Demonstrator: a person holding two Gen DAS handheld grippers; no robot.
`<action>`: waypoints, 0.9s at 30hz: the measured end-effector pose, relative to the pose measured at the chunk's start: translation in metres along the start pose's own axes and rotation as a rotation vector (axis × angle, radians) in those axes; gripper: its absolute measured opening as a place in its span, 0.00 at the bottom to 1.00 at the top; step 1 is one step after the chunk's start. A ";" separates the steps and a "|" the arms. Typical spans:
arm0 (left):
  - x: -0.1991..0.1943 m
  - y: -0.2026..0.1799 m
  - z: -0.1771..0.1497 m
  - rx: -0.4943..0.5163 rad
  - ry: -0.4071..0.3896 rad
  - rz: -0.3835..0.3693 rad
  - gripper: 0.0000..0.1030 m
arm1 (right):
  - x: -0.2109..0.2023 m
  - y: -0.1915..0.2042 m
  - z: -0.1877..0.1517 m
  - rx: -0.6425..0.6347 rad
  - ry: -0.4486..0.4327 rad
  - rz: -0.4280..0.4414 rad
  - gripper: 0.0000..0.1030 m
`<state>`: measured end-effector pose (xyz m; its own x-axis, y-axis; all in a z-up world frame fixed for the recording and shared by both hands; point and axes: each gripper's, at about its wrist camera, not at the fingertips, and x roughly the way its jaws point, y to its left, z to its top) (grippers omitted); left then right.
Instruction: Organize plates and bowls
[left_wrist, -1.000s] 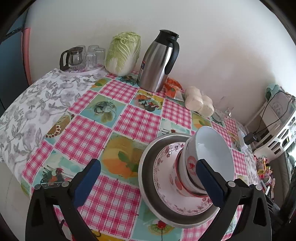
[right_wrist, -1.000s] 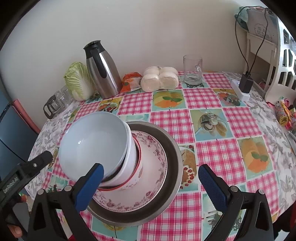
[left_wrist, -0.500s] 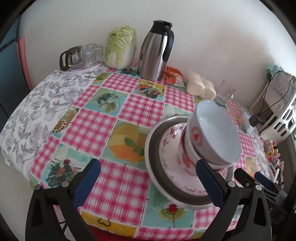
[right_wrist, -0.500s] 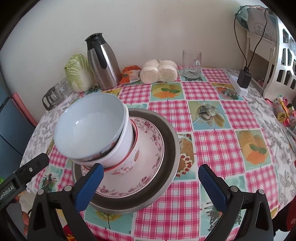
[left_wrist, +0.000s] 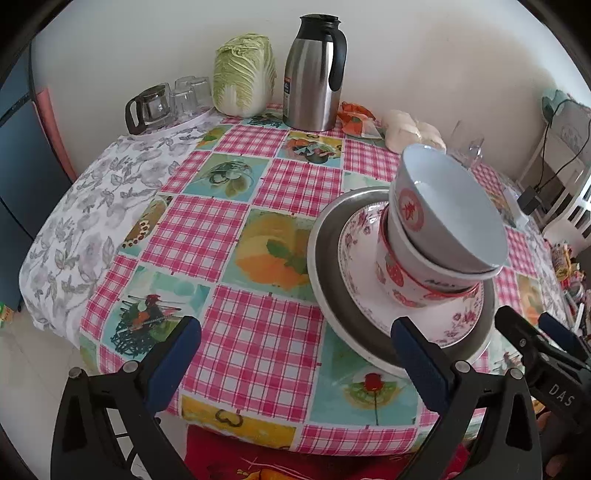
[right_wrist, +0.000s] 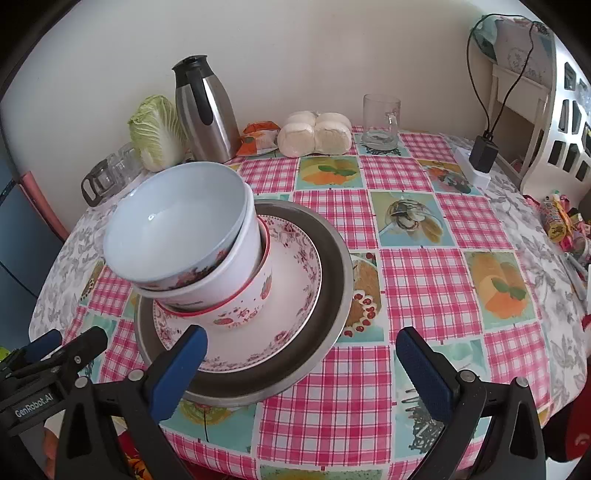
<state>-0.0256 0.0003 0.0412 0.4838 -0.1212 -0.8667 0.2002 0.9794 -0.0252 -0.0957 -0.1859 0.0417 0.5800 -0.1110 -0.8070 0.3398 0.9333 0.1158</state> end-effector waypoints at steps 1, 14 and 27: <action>0.000 -0.001 -0.001 0.004 0.002 0.009 0.99 | -0.001 0.000 -0.001 -0.001 -0.001 -0.001 1.00; 0.001 -0.002 -0.010 0.031 0.025 0.052 0.99 | -0.002 0.001 -0.012 -0.017 0.019 -0.020 1.00; 0.007 -0.003 -0.010 0.048 0.057 0.070 0.99 | -0.003 0.002 -0.017 -0.035 0.029 -0.036 1.00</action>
<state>-0.0317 -0.0018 0.0301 0.4492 -0.0417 -0.8925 0.2083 0.9763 0.0593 -0.1091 -0.1780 0.0350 0.5464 -0.1350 -0.8265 0.3338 0.9403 0.0671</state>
